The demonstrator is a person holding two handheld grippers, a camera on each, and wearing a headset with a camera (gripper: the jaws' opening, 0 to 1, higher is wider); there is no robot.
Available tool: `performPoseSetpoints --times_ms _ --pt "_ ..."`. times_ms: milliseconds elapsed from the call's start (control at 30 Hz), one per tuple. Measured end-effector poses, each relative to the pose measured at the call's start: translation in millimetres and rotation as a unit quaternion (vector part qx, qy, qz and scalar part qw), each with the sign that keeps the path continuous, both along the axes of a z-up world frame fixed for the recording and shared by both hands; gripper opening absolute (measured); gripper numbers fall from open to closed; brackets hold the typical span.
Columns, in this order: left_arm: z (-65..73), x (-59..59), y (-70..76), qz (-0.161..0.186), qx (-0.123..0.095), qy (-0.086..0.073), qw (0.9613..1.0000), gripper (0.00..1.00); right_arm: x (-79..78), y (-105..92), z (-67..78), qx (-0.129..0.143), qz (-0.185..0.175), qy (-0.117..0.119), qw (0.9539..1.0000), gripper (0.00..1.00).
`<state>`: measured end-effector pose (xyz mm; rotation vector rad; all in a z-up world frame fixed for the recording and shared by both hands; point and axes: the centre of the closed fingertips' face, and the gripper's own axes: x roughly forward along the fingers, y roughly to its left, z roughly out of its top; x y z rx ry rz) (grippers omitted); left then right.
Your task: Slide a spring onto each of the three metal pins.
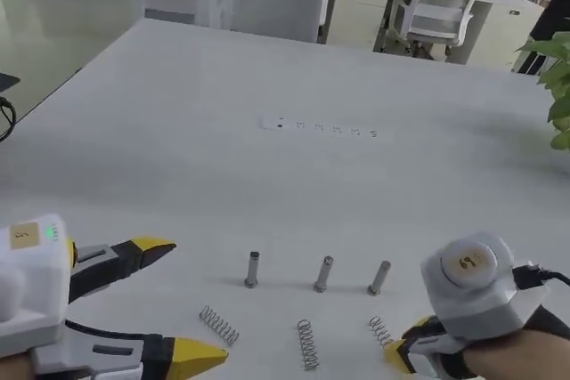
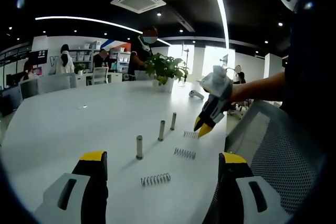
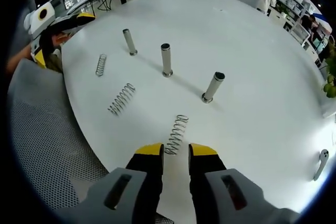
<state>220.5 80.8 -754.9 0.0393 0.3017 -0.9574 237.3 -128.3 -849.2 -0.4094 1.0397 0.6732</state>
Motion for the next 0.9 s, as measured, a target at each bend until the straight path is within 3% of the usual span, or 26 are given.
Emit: performPoseSetpoints --times_ms 600,900 --pt "-4.4 0.4 -0.5 -0.001 -0.001 0.007 1.0 0.83 -1.0 -1.4 -5.9 -0.007 -0.009 0.02 0.9997 0.12" --pt "-3.8 2.3 2.2 0.001 0.0 0.008 1.0 0.83 -0.1 -3.6 -7.6 -0.027 0.012 0.016 0.9994 0.09"
